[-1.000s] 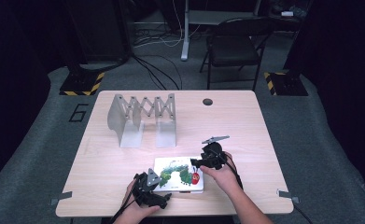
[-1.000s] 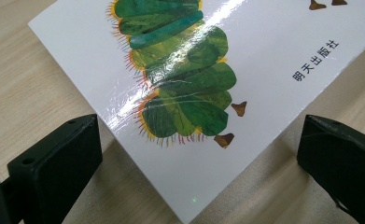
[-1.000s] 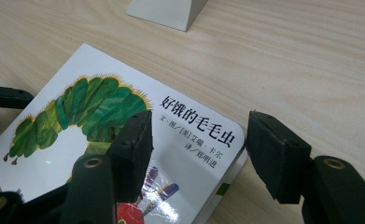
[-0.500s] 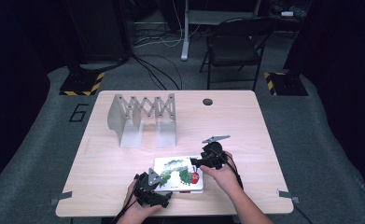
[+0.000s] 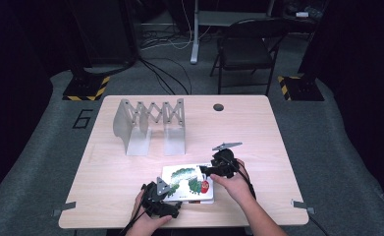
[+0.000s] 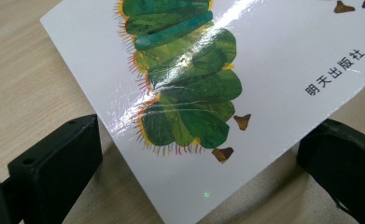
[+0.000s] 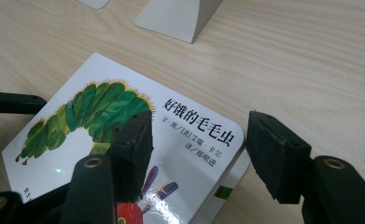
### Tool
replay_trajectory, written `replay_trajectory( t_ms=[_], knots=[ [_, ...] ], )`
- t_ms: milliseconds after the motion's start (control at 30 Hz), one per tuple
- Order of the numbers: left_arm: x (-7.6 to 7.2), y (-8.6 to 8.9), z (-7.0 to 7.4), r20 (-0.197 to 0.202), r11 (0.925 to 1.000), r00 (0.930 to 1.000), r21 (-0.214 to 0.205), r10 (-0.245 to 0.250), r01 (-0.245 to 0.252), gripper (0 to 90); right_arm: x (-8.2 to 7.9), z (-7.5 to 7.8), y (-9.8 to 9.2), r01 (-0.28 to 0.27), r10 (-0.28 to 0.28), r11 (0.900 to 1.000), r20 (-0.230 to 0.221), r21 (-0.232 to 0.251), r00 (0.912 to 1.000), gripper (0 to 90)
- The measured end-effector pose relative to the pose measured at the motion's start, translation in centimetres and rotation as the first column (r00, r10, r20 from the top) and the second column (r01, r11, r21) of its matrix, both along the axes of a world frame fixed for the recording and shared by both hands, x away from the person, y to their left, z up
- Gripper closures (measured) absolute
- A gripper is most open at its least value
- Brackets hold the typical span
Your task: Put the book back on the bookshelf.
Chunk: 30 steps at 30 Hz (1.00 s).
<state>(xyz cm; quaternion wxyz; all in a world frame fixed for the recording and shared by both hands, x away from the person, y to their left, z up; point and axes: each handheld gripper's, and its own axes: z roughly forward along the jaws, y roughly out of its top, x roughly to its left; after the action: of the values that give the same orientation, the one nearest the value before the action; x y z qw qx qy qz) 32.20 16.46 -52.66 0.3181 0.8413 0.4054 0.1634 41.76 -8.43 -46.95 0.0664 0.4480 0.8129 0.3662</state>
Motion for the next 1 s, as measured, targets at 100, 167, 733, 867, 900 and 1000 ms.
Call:
replay_trajectory(
  t_ms=[100, 167, 733, 867, 900, 1000],
  knots=[
    [-0.04, -0.11, -0.04, 0.005, 0.9999, 0.9999, 0.0, 0.015, -0.015, 0.0, -0.07, 0.12, 0.07, 0.002, -0.002, 1.0, 0.0, 0.002, 1.0, 41.1],
    [-0.04, -0.13, -0.03, 0.008, 0.9998, 0.9998, 0.001, 0.018, -0.018, 0.0, -0.08, 0.15, 0.06, -0.004, 0.004, 1.0, 0.007, -0.001, 1.0, 41.2],
    [-0.35, -0.65, 0.27, 0.046, 0.9987, 0.9986, 0.043, 0.027, -0.029, 1.6, -0.18, 0.19, 0.16, -0.002, 0.002, 1.0, 0.016, 0.006, 0.9999, 42.4],
    [-0.3, -0.63, 0.3, 0.047, 0.9987, 0.9987, 0.045, 0.022, -0.024, 1.7, -0.12, 0.15, 0.09, -0.009, 0.009, 1.0, 0.017, 0.002, 0.9998, 42.4],
    [-0.27, -0.61, 0.33, 0.048, 0.9985, 0.9986, 0.05, 0.02, -0.023, 1.7, -0.11, 0.14, 0.09, -0.009, 0.009, 1.0, 0.017, 0.002, 0.9998, 42.4],
    [-0.3, -0.65, 0.37, 0.058, 0.9981, 0.9982, 0.058, 0.017, -0.02, 2.0, -0.13, 0.12, 0.14, -0.005, 0.005, 1.0, 0.011, 0.006, 0.9999, 42.4]
  ],
)
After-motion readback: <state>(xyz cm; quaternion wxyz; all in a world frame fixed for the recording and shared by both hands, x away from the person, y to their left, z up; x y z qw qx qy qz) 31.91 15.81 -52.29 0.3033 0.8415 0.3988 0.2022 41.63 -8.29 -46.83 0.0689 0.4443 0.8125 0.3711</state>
